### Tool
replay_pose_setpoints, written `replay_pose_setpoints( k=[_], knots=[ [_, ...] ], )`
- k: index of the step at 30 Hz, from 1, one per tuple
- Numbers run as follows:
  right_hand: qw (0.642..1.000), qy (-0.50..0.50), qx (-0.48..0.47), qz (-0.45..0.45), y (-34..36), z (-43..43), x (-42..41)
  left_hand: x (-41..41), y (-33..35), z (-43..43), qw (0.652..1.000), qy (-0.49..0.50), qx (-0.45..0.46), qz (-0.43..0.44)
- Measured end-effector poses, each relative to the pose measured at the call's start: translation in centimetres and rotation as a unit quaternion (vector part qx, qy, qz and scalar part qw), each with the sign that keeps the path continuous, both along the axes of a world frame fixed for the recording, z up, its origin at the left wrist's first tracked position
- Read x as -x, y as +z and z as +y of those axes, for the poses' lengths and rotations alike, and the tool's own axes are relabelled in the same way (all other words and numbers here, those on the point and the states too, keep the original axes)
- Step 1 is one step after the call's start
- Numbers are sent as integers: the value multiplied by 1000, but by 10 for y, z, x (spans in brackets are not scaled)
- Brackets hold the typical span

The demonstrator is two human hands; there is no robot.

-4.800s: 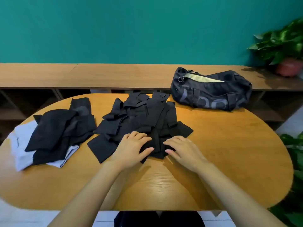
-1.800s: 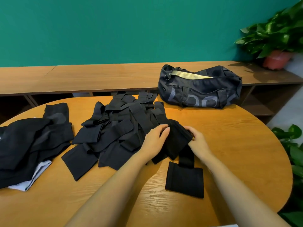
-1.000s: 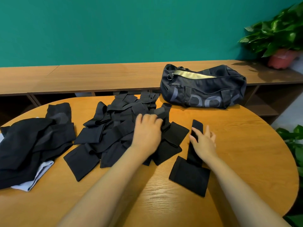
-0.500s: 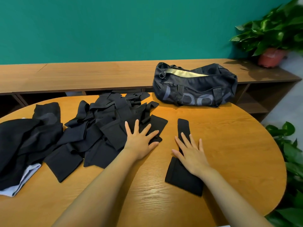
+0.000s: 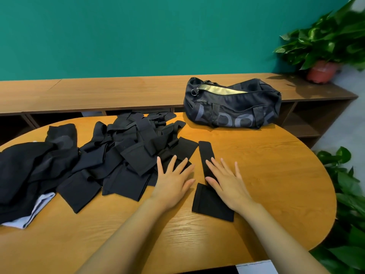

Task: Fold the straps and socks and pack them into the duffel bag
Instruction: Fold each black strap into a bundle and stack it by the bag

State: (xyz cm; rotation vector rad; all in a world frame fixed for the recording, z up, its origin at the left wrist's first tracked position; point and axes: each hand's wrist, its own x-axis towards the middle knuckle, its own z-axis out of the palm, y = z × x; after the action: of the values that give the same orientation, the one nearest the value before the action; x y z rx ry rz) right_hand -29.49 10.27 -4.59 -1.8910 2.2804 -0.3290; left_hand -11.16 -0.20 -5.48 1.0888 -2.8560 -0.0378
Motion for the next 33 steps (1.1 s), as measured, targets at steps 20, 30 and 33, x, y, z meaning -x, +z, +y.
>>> replay_pose_setpoints(
  k=[20,30,33],
  knots=[
    [990,15,128,-61,-37,86,-20,-30,-24,92,971,-16,-71,228],
    [967,6,253,-20,-39,86,-20,-26,-25,89,964,-19,-93,247],
    [961,0,274,-20,-38,86,-21,-26,-25,90,962,-31,-71,261]
  ],
)
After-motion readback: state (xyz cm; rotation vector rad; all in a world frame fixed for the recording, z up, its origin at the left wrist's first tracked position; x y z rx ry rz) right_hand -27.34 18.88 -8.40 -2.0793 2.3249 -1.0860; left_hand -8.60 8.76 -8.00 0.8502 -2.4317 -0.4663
